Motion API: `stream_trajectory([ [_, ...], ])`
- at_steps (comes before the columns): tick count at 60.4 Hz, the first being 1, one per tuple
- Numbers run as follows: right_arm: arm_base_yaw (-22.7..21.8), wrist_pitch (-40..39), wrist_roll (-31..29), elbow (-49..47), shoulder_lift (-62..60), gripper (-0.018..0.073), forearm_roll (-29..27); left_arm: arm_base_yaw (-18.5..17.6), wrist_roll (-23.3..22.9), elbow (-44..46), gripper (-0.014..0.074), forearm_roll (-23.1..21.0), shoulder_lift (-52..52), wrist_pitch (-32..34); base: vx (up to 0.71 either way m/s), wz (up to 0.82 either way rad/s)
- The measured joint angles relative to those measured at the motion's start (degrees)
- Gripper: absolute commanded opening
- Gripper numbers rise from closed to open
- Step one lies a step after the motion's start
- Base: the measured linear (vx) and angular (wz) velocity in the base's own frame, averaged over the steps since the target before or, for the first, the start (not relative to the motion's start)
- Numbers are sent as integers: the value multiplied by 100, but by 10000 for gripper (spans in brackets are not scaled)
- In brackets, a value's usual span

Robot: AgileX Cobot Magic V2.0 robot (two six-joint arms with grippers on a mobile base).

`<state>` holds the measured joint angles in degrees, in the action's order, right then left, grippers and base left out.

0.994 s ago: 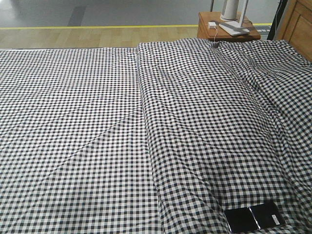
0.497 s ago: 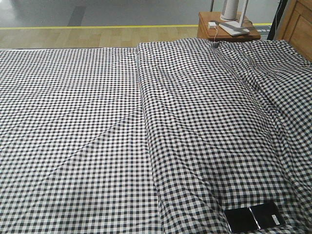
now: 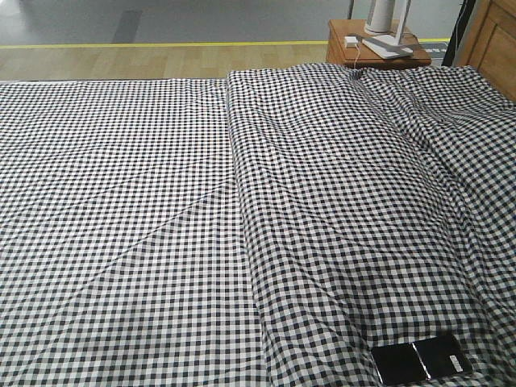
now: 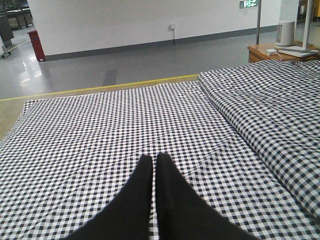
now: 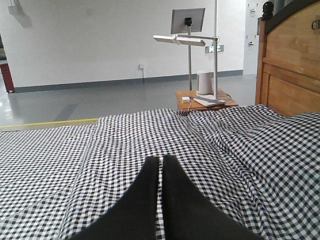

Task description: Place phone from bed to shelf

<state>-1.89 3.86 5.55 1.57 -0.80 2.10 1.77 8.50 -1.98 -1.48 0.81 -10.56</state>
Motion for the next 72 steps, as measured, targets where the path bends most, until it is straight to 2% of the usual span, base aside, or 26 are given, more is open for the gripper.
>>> stream_trajectory([
  [10, 0, -347, 0, 0, 0, -5, 0, 0, 0, 0, 1, 0, 0, 0, 0, 0],
  [25, 0, -1705, 0, -19, 0, -5, 0, 0, 0, 0, 1, 0, 0, 0, 0, 0],
  [32, 0, -1739, -13, -400, 0, -5, 0, 0, 0, 0, 1, 0, 0, 0, 0, 0],
  [46, 0, -1170, -555, -1995, 288, -5, 0, 0, 0, 0, 1, 0, 0, 0, 0, 0],
  [61, 0, -77, -644, -3585, 1842, 4, 0, 0, 0, 0, 1, 0, 0, 0, 0, 0],
  [72, 0, 974, -555, -4404, 3105, 53, 0, 0, 0, 0, 1, 0, 0, 0, 0, 0],
])
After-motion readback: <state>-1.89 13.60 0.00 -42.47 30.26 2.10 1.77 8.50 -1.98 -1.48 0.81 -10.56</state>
